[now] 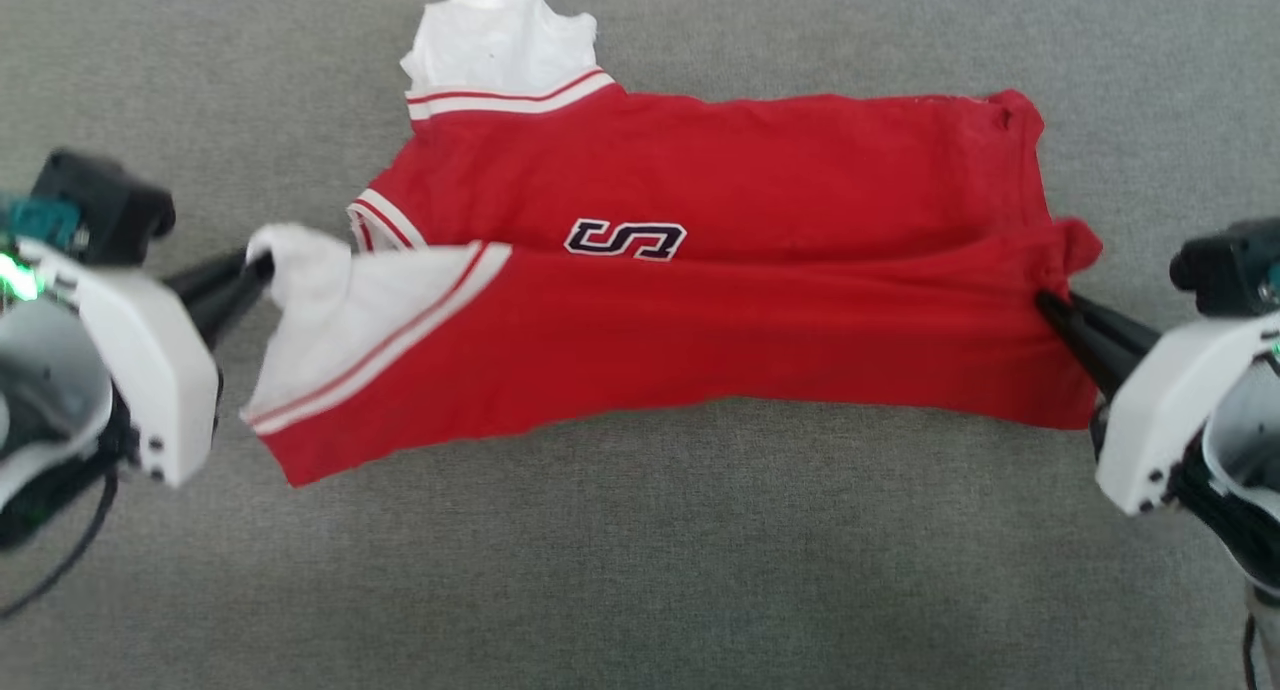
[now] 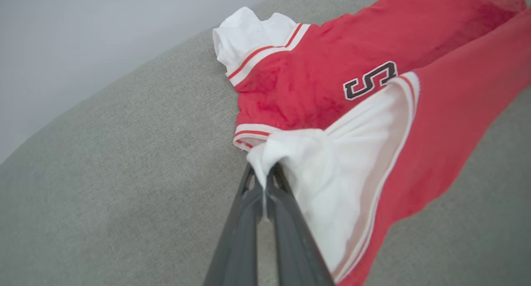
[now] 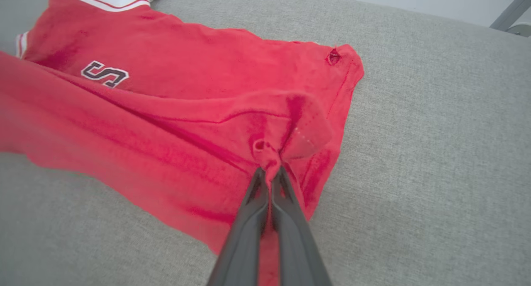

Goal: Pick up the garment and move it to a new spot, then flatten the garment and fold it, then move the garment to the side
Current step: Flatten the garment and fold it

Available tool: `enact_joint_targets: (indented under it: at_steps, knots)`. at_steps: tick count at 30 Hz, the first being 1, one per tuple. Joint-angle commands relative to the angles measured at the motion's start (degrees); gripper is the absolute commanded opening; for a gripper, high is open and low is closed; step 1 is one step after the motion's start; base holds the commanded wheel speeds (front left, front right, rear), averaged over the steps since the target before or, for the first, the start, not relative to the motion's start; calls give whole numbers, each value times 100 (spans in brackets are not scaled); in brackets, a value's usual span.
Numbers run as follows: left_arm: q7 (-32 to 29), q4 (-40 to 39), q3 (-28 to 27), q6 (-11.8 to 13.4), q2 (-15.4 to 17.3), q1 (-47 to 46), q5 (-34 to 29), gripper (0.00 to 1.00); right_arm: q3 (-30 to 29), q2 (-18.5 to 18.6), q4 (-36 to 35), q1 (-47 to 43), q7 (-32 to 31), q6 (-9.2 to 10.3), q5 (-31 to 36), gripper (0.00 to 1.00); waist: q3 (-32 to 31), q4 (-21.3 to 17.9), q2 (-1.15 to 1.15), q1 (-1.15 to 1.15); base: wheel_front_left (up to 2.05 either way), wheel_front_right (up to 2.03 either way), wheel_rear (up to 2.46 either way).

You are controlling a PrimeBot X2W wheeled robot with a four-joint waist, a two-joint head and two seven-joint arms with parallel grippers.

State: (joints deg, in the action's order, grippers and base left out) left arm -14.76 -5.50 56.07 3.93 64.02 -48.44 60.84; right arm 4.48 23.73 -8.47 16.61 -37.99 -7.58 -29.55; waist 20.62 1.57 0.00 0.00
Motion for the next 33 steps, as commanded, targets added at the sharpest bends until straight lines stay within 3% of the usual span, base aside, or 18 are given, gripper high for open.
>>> enact_joint_targets:
  at_steps: [1, 6, 10, 20, 22, 23, 24, 25, 26, 27, 33]
  knots:
    - [-44, 308, -27, -127, -110, -223, -110, 0, -12, -16, 147, 167, 43, 16, 150, 0, 97, -56, 0, 0, 0, 0, 0]
    - [-85, 1235, 48, -617, -683, -713, -317, 0, 162, -182, 657, 616, 116, 15, 307, 0, 298, -143, 0, 0, 0, 0, 0]
    - [-140, 1912, 138, -862, -1040, -939, -321, 0, 302, -274, 1043, 895, 190, 15, 402, 0, 445, -205, 0, 0, 0, 0, 0]
    - [-201, 3167, 446, -1114, -1661, -1073, -89, 0, 571, -422, 1761, 1286, 219, 15, 554, 0, 615, -250, 0, 0, 0, 0, 0]
    - [-253, 3376, 506, -1120, -1754, -1088, 23, 0, 645, -426, 1860, 1329, 131, 15, 523, 17, 617, -249, 0, 0, 0, 0, 0]
    - [-265, 3474, 525, -1115, -1791, -1091, 81, 11, 669, -430, 1891, 1352, 104, 15, 511, 28, 614, -248, 0, 0, 0, 0, 0]
    - [-280, 3553, 530, -1112, -1828, -1090, 162, 28, 680, -433, 1904, 1366, 74, 15, 505, 44, 609, -245, 0, 0, 0, 0, 0]
    - [-279, 3600, 533, -1114, -1856, -1105, 216, 47, 687, -427, 1909, 1372, 47, 15, 498, 82, 599, -237, 0, 0, 0, 0, 0]
    - [-277, 3630, 538, -1116, -1870, -1135, 247, 80, 696, -415, 1897, 1370, 5, 15, 487, 100, 586, -230, 0, 0, 0, 0, 0]
    - [-290, 3660, 533, -1117, -1873, -1152, 321, 100, 691, -408, 1873, 1367, -18, 13, 470, 100, 568, -221, 0, 0, 0, 0, 0]
    - [-447, 3656, 461, -1122, -1778, -1218, 605, 100, 547, -336, 1499, 1265, 51, 11, 446, 100, 386, -159, 0, 0, 0, 0, 0]
